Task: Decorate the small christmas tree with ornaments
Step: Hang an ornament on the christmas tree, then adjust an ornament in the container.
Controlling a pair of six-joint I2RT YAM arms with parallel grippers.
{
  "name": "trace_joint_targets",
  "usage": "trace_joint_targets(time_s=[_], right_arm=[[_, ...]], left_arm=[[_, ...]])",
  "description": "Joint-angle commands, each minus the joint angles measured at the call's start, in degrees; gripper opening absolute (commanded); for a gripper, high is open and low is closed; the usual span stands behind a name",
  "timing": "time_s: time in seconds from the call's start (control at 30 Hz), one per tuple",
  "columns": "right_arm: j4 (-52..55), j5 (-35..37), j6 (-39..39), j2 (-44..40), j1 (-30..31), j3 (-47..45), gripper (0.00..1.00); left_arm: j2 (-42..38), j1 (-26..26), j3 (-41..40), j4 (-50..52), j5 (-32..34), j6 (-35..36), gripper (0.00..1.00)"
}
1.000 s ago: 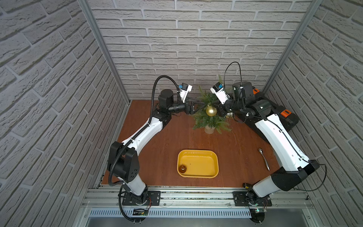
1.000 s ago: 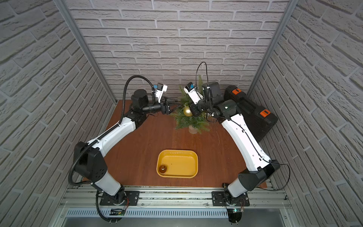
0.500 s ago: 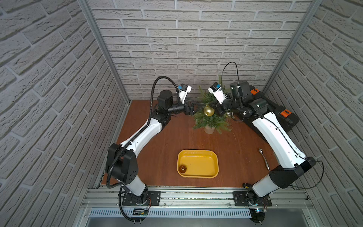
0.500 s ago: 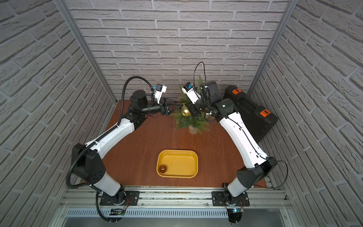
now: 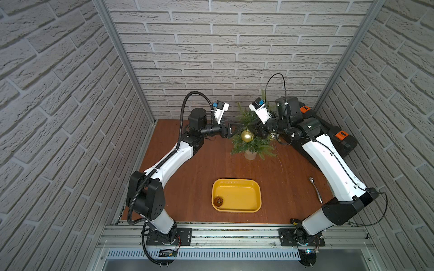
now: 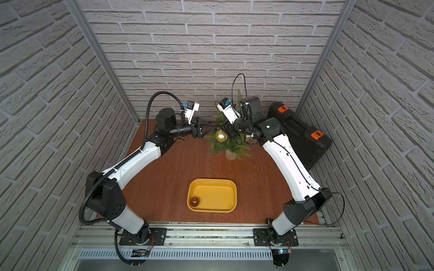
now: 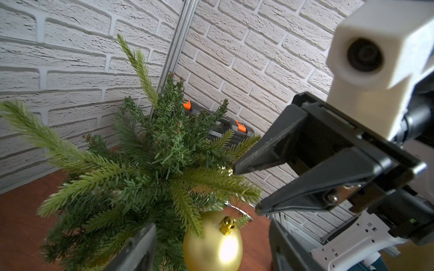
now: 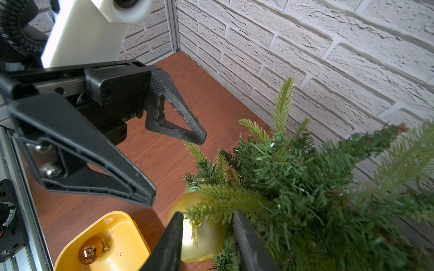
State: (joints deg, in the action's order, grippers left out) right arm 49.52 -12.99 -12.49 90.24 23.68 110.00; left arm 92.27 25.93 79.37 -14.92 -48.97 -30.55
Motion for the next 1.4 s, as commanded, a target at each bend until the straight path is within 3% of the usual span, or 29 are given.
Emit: trace_joint_targets(time_s=[0.0, 0.23, 0.47, 0.73, 0.87, 0.97, 1.1, 1.27, 1.37], right_arm=[[-1.68, 1.12, 0.47, -3.06, -0.12, 0.22, 0.38], [-1.49, 1.63, 1.28, -7.17, 0.3, -2.88, 0.38], [0.34, 2.47, 2.77, -13.76, 2.77, -10.19, 0.36], [2.21, 3.94, 4.24, -19.38, 11.52, -23.67, 0.35], [-0.04, 0.66, 3.74, -20.14, 16.82, -33.03, 0.35], [-3.48, -1.11, 3.58, -18.38, 21.18, -38.97, 0.37], [-8.19, 1.14, 12.03, -12.51, 24.31, -42.15, 0.43], [-15.65, 4.72, 19.25, -4.62, 31.65, -44.52, 0.52], [-16.86, 6.06, 21.01, 0.76, 33.99, -43.01, 0.55]], left_arm=[[-1.56, -0.51, -0.8, -1.43, 0.0, 0.97, 0.75], [-3.98, -0.47, -2.11, 2.2, 1.63, 3.51, 0.75], [-10.35, -0.57, -5.91, 11.26, 7.88, 8.62, 0.75], [-18.1, -2.42, -11.31, 24.67, 18.32, 12.88, 0.75], [-21.84, -6.01, -14.93, 30.75, 21.7, 14.08, 0.75], [-24.23, -9.94, -17.56, 34.3, 23.69, 14.76, 0.75], [-26.7, -13.45, -18.86, 39.18, 27.83, 15.58, 0.75], [-29.49, -14.83, -19.45, 42.76, 28.58, 18.12, 0.75], [-30.34, -14.94, -18.82, 46.71, 32.31, 20.96, 0.75]])
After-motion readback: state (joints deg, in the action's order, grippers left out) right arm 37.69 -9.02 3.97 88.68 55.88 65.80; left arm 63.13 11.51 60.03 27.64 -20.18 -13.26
